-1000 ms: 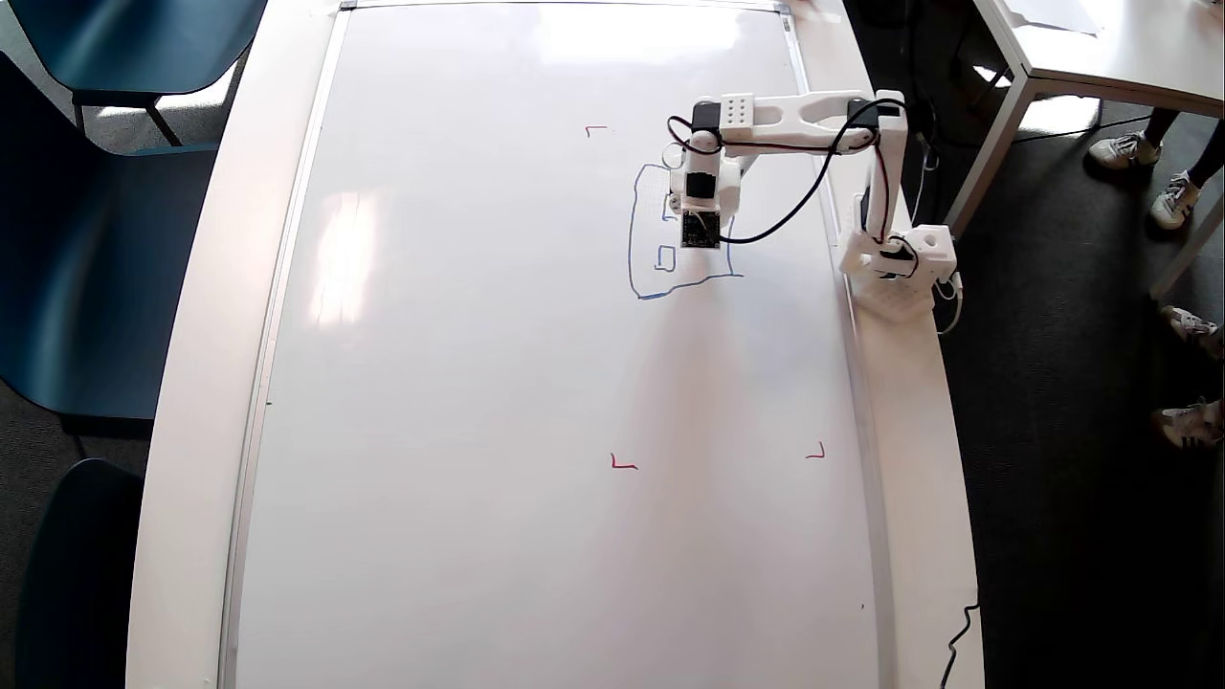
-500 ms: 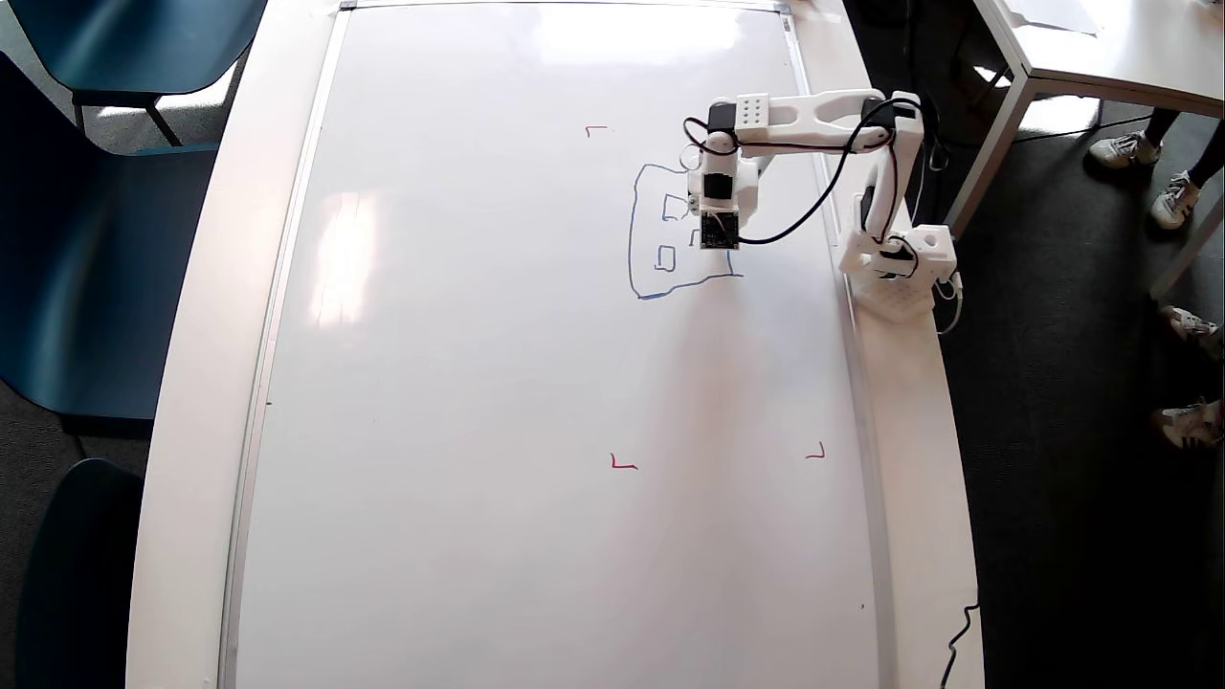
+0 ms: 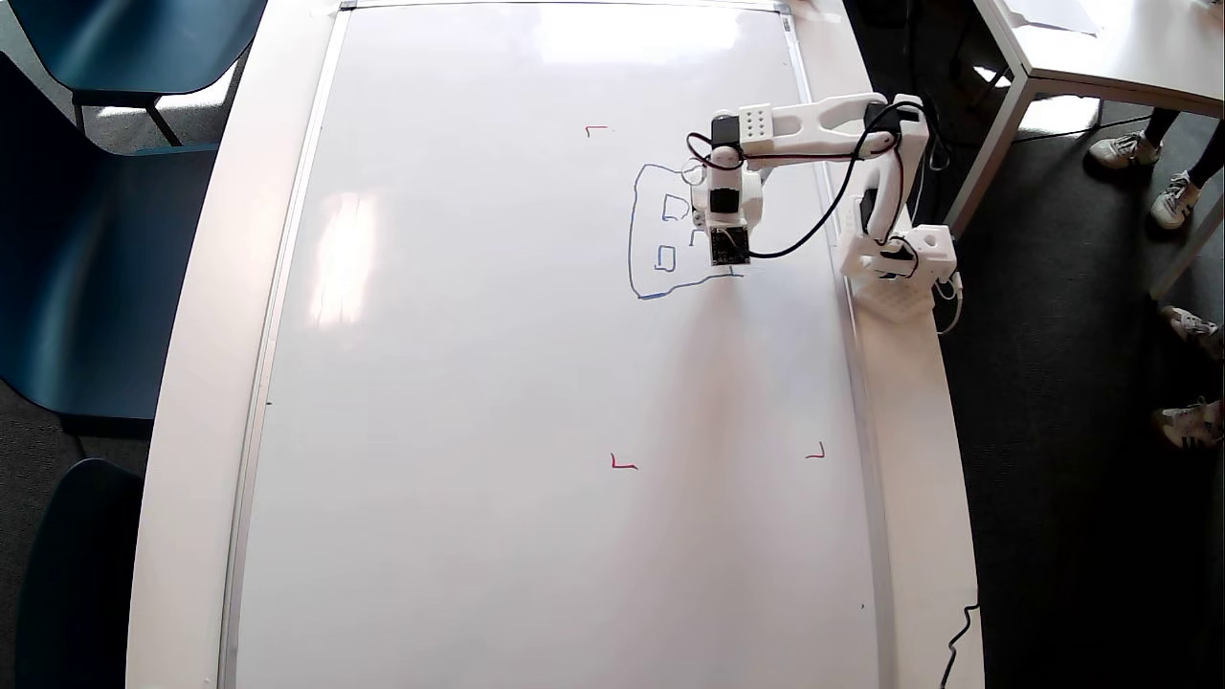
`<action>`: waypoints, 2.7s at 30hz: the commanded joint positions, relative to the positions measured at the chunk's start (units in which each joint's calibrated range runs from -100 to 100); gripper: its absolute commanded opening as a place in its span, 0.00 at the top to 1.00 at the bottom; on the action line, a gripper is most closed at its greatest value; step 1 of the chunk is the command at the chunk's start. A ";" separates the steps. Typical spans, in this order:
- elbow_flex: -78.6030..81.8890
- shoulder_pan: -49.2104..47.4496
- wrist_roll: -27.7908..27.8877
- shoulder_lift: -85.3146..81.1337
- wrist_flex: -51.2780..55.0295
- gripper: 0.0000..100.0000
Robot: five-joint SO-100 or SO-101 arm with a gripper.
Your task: Draw on a whiteboard a robot head using a pen attached to the gripper
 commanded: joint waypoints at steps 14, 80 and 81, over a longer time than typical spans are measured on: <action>-13.50 -0.07 -0.21 8.95 0.60 0.99; -54.08 1.70 -2.57 33.44 9.55 0.99; -55.08 1.70 -2.57 34.11 9.64 0.99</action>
